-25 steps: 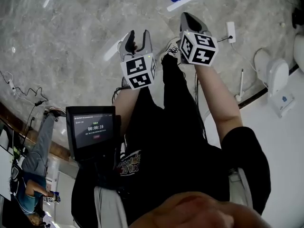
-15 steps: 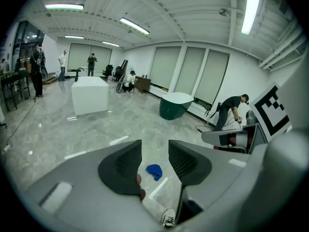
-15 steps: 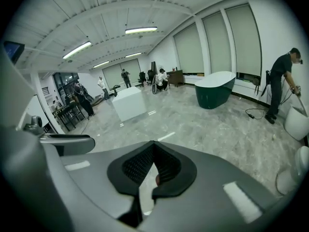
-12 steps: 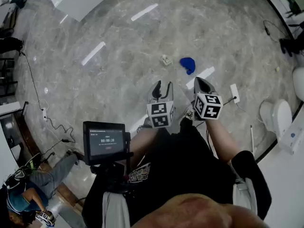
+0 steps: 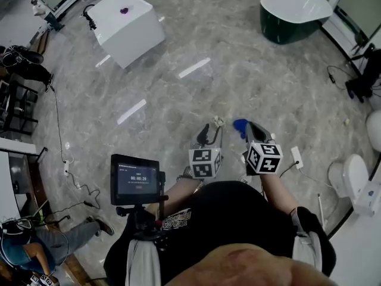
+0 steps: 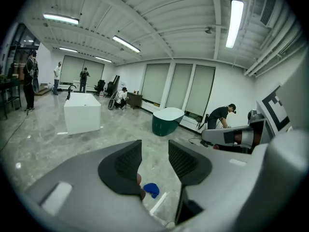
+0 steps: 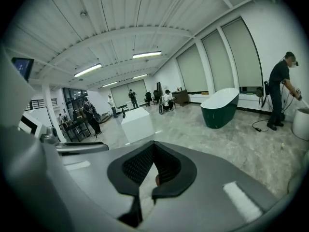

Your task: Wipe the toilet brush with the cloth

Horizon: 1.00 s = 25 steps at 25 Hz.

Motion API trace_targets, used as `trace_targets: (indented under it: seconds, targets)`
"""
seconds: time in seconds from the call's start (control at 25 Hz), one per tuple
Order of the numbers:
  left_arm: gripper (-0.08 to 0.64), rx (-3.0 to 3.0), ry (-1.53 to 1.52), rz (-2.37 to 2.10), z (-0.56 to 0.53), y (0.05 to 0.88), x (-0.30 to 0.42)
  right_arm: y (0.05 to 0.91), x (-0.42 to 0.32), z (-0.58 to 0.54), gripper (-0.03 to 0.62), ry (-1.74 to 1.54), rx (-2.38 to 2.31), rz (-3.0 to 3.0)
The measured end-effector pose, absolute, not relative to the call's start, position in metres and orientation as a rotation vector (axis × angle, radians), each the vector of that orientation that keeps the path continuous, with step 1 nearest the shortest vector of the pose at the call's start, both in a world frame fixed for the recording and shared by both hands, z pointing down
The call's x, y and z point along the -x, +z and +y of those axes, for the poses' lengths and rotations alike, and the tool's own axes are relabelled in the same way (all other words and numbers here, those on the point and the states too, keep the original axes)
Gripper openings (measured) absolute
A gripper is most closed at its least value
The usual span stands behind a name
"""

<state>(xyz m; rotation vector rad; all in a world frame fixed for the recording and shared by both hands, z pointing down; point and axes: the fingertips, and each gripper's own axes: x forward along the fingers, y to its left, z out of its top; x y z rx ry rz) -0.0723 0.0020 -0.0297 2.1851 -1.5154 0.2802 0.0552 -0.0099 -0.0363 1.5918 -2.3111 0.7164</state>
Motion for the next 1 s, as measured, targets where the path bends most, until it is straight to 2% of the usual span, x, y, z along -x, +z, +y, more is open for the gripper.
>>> trace_targets:
  seconds: [0.4, 0.76, 1.0]
  targets:
    - [0.173, -2.224, 0.229, -1.583, -0.003, -0.068, 0.084, -0.089, -0.047, -0.013, 0.0, 0.662, -1.645, -2.431]
    - [0.172, -2.297, 0.128, -1.663, -0.015, -0.123, 0.078, -0.143, -0.07, -0.018, 0.0, 0.558, -1.701, -2.533]
    - [0.161, -2.308, 0.149, -1.578, 0.002, -0.108, 0.059, -0.121, -0.061, 0.008, 0.0, 0.617, -1.712, -2.478]
